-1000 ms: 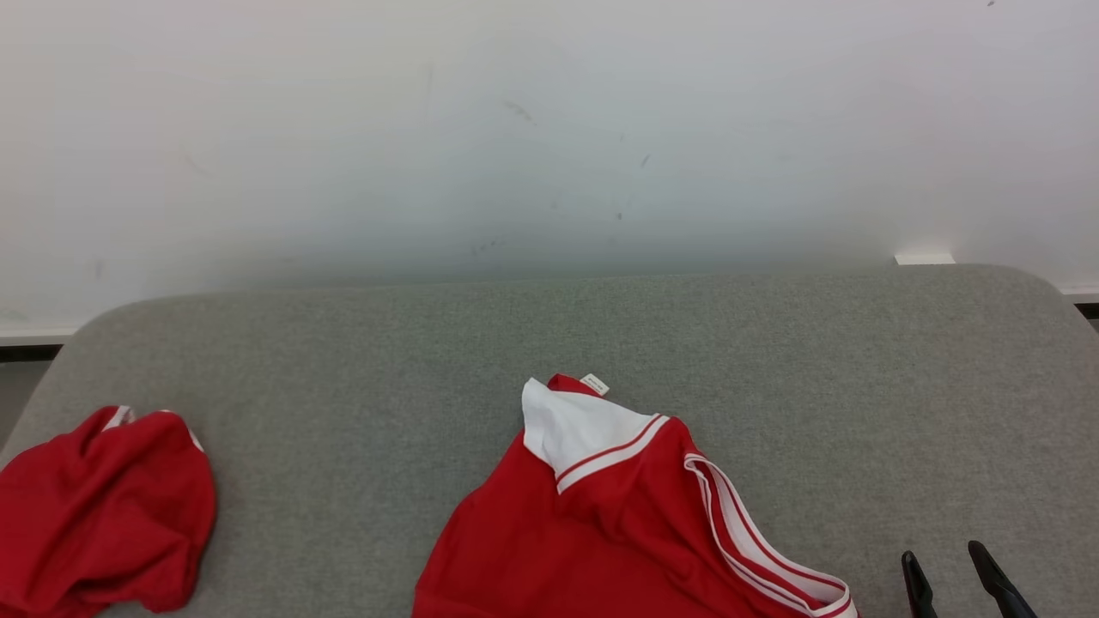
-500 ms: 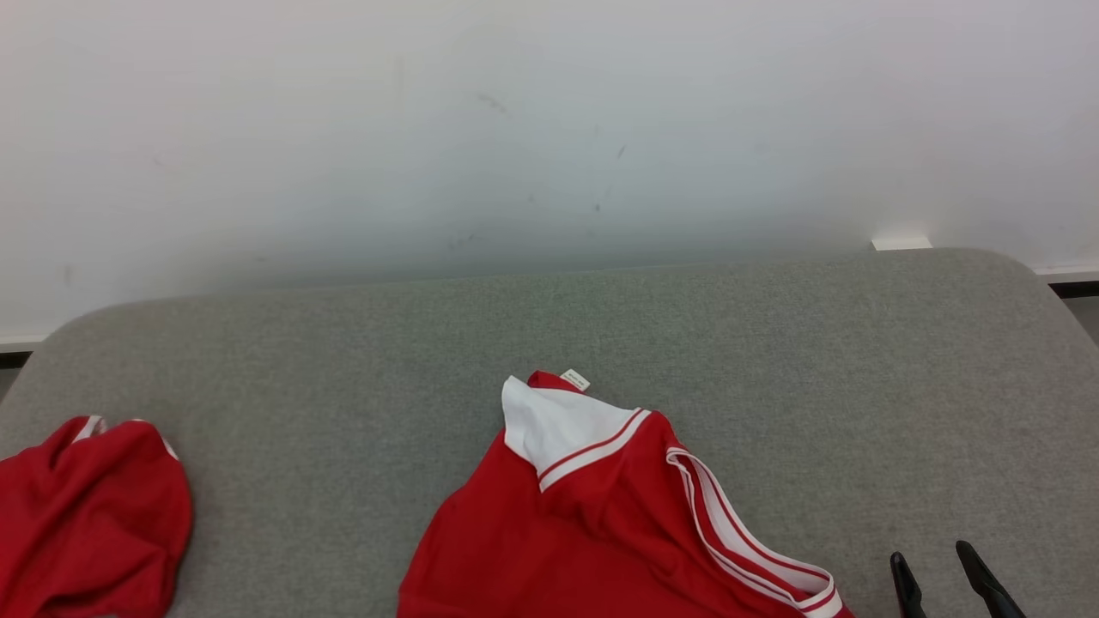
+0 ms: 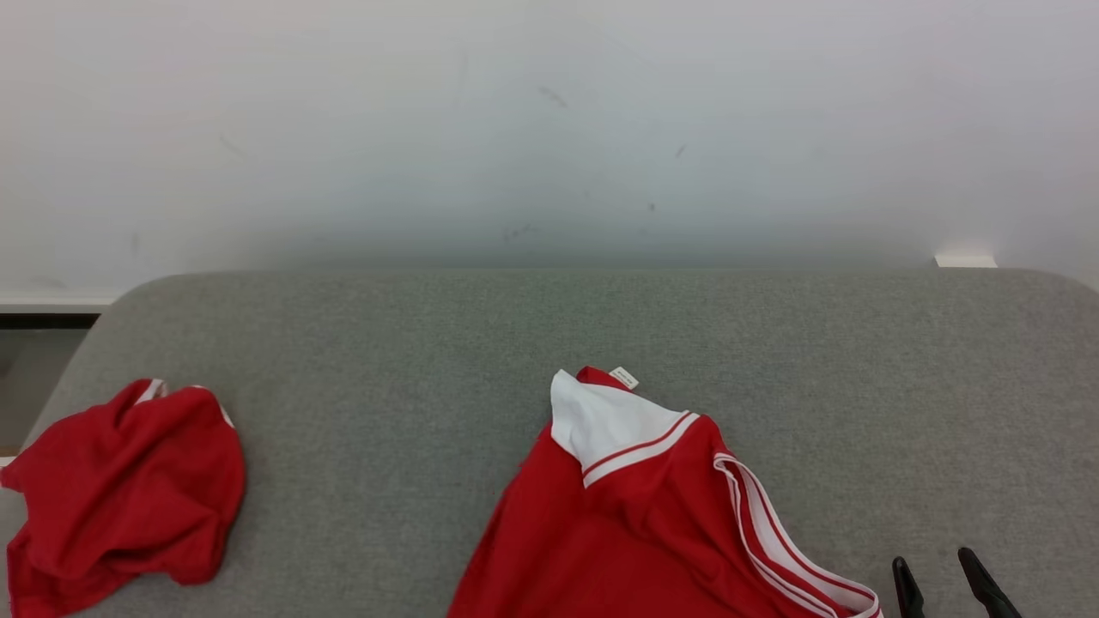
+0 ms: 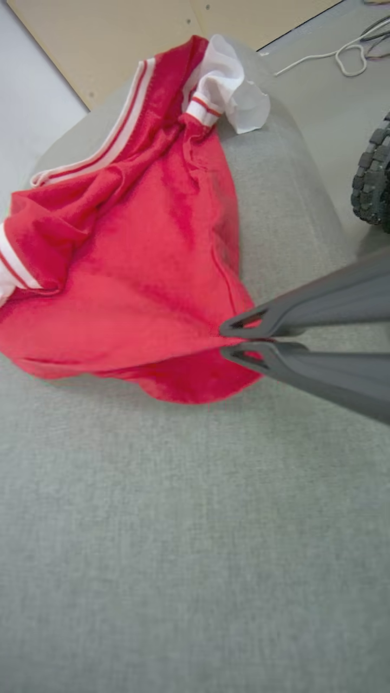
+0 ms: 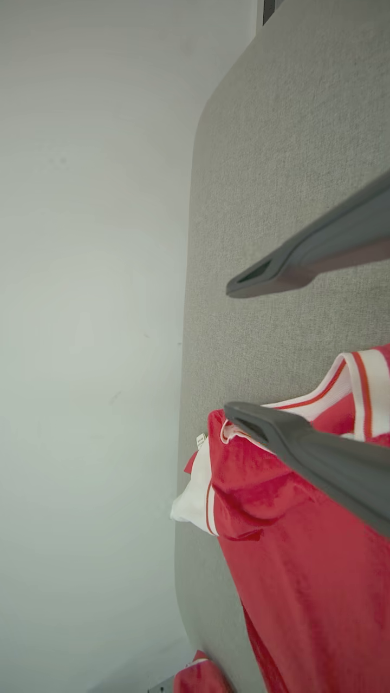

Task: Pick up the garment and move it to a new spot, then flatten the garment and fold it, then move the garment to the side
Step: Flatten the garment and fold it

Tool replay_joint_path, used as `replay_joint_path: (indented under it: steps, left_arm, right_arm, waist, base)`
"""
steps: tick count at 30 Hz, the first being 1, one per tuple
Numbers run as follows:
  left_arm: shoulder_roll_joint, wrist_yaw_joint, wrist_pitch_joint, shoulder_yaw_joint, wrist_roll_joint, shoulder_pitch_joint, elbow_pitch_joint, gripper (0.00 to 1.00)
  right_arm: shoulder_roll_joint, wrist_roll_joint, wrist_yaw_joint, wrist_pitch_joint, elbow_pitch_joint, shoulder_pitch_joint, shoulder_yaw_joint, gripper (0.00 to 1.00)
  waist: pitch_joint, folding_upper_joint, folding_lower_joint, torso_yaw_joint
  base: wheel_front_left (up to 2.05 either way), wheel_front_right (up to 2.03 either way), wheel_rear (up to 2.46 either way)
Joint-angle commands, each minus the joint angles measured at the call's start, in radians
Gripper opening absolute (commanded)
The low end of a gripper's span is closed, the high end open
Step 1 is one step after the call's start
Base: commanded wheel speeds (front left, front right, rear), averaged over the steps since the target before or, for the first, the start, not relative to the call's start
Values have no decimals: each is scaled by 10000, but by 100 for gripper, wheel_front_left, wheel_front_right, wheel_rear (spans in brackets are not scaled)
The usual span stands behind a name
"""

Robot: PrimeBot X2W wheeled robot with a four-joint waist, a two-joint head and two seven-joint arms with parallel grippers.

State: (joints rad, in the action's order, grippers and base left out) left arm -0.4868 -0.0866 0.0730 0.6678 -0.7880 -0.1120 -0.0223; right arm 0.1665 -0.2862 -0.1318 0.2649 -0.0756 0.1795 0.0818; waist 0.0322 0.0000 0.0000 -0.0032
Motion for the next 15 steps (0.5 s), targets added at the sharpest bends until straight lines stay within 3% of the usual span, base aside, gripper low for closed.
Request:
replay_joint_path:
  steps: [1,5,12,13,15]
  left_arm:
    - [-190,60,-161,108,-106,-191,65,0]
    - [-484,221,-368,361,67,-415,-179,0]
    - [-189,338,-231,646,396,74,-2044,0]
    - [-116,321,-201,685,448,112,-2295,4]
    - [-65,217,-170,636,458,175,-2614,100]
  right_arm:
    - [38,53,22,-10,8,-9,-17,100]
    - [96,71,22,-12,-1,15,24,100]
    - [280,30,22,-12,-20,-67,83,100]
    - [313,23,22,-10,-22,-75,103,100]
    - [360,21,22,-12,-10,-111,114,100]
  waist:
    - [-11,0,0,57]
    - [-64,0,0,169]
    - [-190,0,0,173]
    - [-191,0,0,155]
    - [-198,0,0,78]
  base:
    - [0,0,0]
    - [0,0,0]
    - [0,0,0]
    - [0,0,0]
    - [0,0,0]
